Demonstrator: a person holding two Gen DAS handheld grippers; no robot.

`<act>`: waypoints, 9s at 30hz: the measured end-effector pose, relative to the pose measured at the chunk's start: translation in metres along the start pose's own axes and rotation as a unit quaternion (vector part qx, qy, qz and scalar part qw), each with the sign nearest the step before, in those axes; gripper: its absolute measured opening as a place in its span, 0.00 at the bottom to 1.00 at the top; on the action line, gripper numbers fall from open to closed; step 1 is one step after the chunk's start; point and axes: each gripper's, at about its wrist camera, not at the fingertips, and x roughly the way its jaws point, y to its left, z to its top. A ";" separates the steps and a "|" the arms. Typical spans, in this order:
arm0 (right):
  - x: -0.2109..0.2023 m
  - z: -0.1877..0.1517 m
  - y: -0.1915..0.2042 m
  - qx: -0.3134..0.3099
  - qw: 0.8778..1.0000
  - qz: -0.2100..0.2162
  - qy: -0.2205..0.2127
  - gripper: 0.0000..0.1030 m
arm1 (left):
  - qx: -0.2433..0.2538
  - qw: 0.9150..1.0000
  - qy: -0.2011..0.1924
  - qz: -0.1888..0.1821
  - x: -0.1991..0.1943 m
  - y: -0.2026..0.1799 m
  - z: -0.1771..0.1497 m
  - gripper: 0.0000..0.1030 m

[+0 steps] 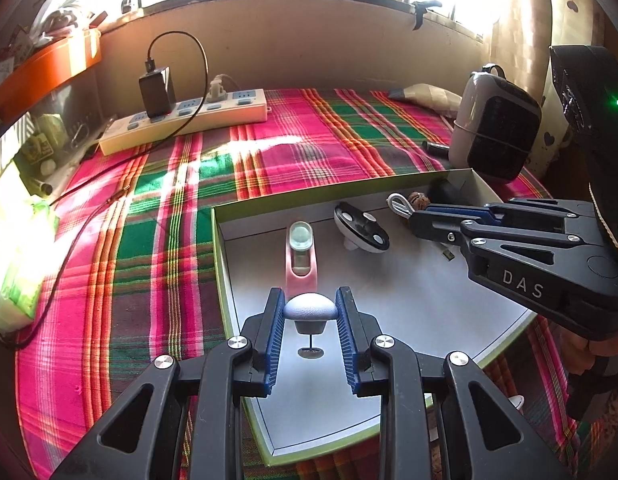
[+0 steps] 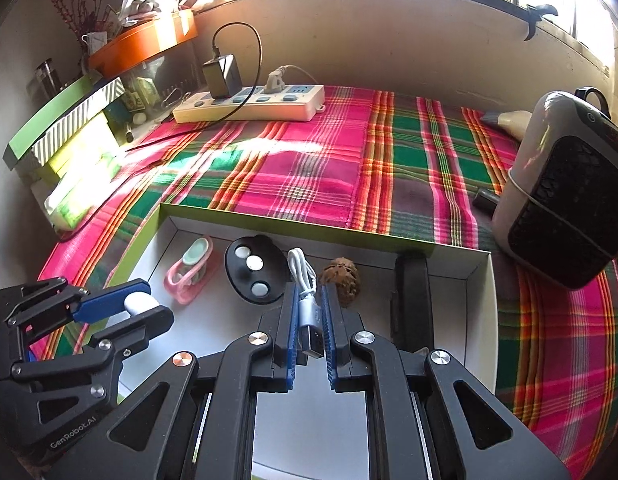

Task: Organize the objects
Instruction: 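Lower the cable and white knob into the box with both grippers, then open the right gripper releasing the cable while the left gripper releases the knob, then withdraw both grippers from the box back toward the remaining objects, then grasp the green-and-white spool with the right gripper while the left gripper grasps the walnut, then lift the spool and walnut off the tablecloth with both grippers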

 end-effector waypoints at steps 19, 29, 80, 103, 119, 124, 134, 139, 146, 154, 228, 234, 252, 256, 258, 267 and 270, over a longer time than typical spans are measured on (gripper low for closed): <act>0.014 0.002 0.008 -0.006 1.000 -0.008 0.013 0.12 | 0.007 1.000 0.011 0.006 0.010 -0.002 0.002 0.23; 0.017 0.002 0.008 0.003 1.000 -0.010 0.015 0.12 | 0.010 1.000 0.015 0.006 0.013 -0.004 0.002 0.23; -0.007 -0.010 0.011 0.023 1.000 -0.007 0.000 0.27 | 0.006 1.000 0.000 0.013 -0.013 -0.008 -0.003 0.36; -0.046 -0.034 0.022 0.029 0.999 -0.004 -0.027 0.27 | -0.006 1.000 -0.026 0.016 -0.050 -0.010 -0.023 0.36; -0.087 -0.067 0.019 0.036 0.997 -0.004 -0.063 0.33 | -0.025 0.999 -0.045 -0.005 -0.080 -0.012 -0.052 0.36; -0.093 -0.082 0.020 0.039 0.997 0.001 -0.062 0.33 | -0.036 0.998 -0.041 -0.020 -0.082 -0.013 -0.063 0.36; -0.093 -0.111 0.027 0.042 0.998 0.021 -0.048 0.42 | -0.051 0.998 -0.030 -0.036 -0.082 -0.011 -0.081 0.36; -0.085 -0.120 0.033 0.038 0.998 0.023 -0.036 0.42 | -0.051 0.997 -0.023 -0.044 -0.080 -0.013 -0.086 0.37; -0.084 -0.127 0.034 0.027 0.999 0.012 -0.036 0.42 | -0.056 0.997 -0.019 -0.051 -0.079 -0.012 -0.088 0.37; -0.092 -0.133 0.025 0.026 0.999 -0.016 -0.040 0.42 | -0.056 0.997 -0.017 -0.058 -0.077 -0.016 -0.087 0.37; -0.060 -0.122 0.024 -0.040 0.999 -0.028 -0.011 0.33 | -0.062 0.995 0.014 -0.080 -0.041 -0.026 -0.078 0.26; -0.060 -0.122 0.024 -0.040 0.999 -0.028 -0.012 0.33 | -0.061 0.995 0.013 -0.079 -0.041 -0.027 -0.078 0.26; -0.060 -0.122 0.021 -0.036 0.999 -0.030 -0.014 0.33 | -0.057 0.996 0.010 -0.070 -0.043 -0.026 -0.080 0.26; -0.061 -0.122 0.021 -0.036 0.999 -0.030 -0.015 0.33 | -0.054 0.996 0.007 -0.067 -0.045 -0.027 -0.081 0.26; -0.061 -0.122 0.021 -0.036 0.999 -0.031 -0.016 0.33 | -0.054 0.996 0.007 -0.066 -0.045 -0.027 -0.080 0.26; -0.066 -0.123 0.020 -0.031 0.999 -0.033 -0.023 0.33 | -0.051 0.997 0.001 -0.064 -0.050 -0.028 -0.079 0.26; -0.067 -0.122 0.020 -0.030 0.999 -0.032 -0.025 0.33 | -0.051 0.997 0.000 -0.064 -0.052 -0.028 -0.080 0.26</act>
